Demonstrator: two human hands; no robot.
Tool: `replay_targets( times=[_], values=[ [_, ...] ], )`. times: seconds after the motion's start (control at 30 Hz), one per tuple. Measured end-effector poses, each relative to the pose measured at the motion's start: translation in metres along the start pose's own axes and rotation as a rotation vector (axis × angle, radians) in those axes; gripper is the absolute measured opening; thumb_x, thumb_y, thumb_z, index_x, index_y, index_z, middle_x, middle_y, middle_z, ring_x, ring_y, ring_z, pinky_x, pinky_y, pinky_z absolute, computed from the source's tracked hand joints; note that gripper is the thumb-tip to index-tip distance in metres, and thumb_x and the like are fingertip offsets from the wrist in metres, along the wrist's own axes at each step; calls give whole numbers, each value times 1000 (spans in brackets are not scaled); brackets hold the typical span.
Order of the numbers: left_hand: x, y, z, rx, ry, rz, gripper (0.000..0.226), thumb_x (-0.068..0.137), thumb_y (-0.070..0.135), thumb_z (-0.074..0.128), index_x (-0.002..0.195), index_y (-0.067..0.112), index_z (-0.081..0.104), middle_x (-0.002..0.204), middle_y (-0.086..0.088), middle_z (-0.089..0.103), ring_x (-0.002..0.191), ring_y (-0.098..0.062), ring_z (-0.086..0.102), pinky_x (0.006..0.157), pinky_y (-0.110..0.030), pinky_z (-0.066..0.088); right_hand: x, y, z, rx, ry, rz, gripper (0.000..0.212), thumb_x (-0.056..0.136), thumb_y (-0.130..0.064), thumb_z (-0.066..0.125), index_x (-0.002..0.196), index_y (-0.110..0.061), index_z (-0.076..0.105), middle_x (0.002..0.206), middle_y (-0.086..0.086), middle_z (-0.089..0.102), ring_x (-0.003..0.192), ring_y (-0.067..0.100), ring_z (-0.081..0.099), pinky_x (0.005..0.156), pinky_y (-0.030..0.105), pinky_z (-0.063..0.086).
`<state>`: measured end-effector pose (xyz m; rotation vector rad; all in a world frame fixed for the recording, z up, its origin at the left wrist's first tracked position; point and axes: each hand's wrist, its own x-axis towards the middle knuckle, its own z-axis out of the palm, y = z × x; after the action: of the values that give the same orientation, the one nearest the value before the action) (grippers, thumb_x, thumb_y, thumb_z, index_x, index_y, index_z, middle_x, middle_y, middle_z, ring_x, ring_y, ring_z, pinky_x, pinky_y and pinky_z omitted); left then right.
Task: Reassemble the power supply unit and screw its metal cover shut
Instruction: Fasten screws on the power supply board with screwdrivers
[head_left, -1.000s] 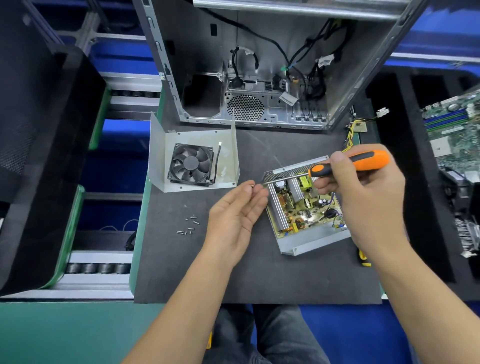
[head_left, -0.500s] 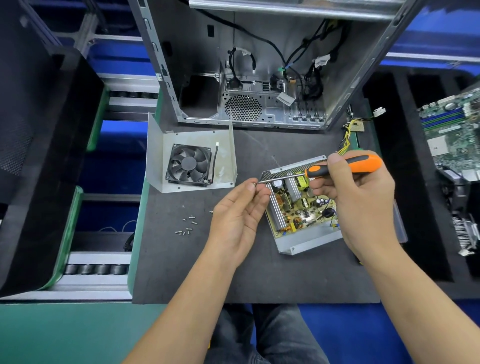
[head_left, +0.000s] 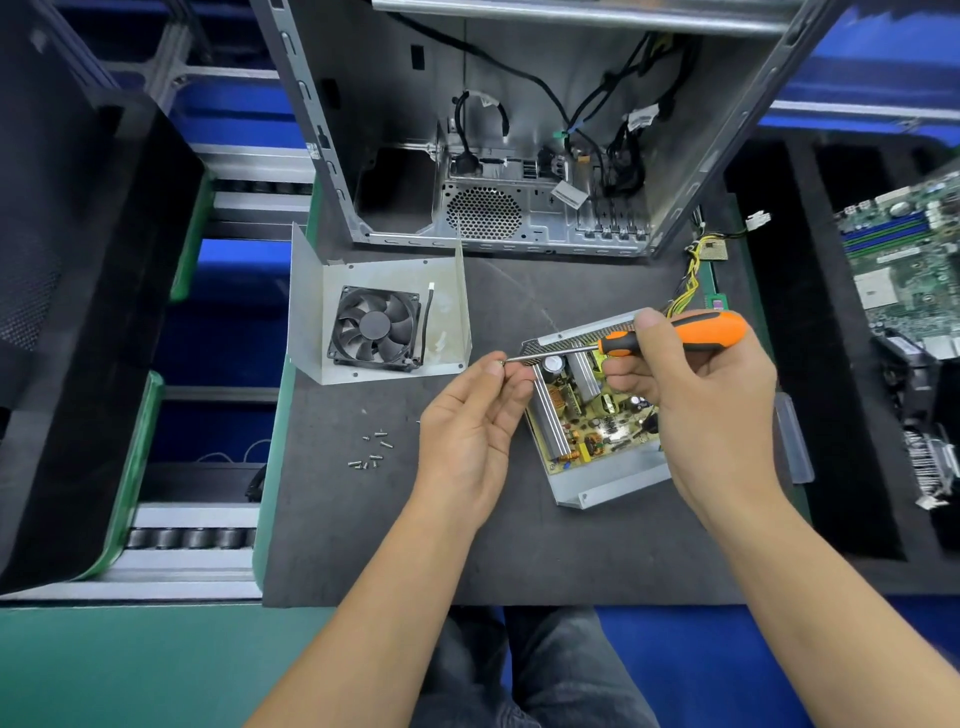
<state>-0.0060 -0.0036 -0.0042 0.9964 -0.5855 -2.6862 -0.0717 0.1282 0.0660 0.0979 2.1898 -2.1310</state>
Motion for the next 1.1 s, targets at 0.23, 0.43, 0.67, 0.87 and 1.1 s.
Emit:
replay_targets(
  times=[0.23,0.43,0.67,0.87,1.1],
  values=[
    [3,-1,-1,-11,48,41,10,96,0,58,100,-1,67,81,-10,73,75,-15,73,72,-21,57,-1,5,6,10,21,50,32,93,-17,69,100,11,55,79,18,72,67,28,73,62,29,58],
    [4,-1,3,-31,74,38,9,96,0,59,99,-1,68,81,-10,73,76,-16,73,71,-21,58,-4,8,9,-33,56,34,33,93,-21,69,101,8,56,77,14,72,67,26,73,63,29,58],
    [4,0,6,-75,91,21,8,95,0,59,98,-1,67,77,-9,72,73,-15,72,69,-21,58,-6,13,11,-77,57,21,35,93,-25,68,102,7,56,75,9,74,68,25,74,68,37,60],
    [5,0,8,-83,106,21,8,95,0,59,95,-1,67,76,-9,71,71,-15,72,68,-21,58,-9,12,12,-122,59,-6,36,93,-26,66,100,7,56,71,6,73,66,24,74,70,46,62],
    [3,-1,10,-94,110,17,8,96,0,59,95,-1,67,75,-9,71,71,-15,72,67,-21,58,-12,10,13,-149,63,-19,32,92,-29,66,99,1,56,73,4,73,67,24,74,72,50,61]
  ],
)
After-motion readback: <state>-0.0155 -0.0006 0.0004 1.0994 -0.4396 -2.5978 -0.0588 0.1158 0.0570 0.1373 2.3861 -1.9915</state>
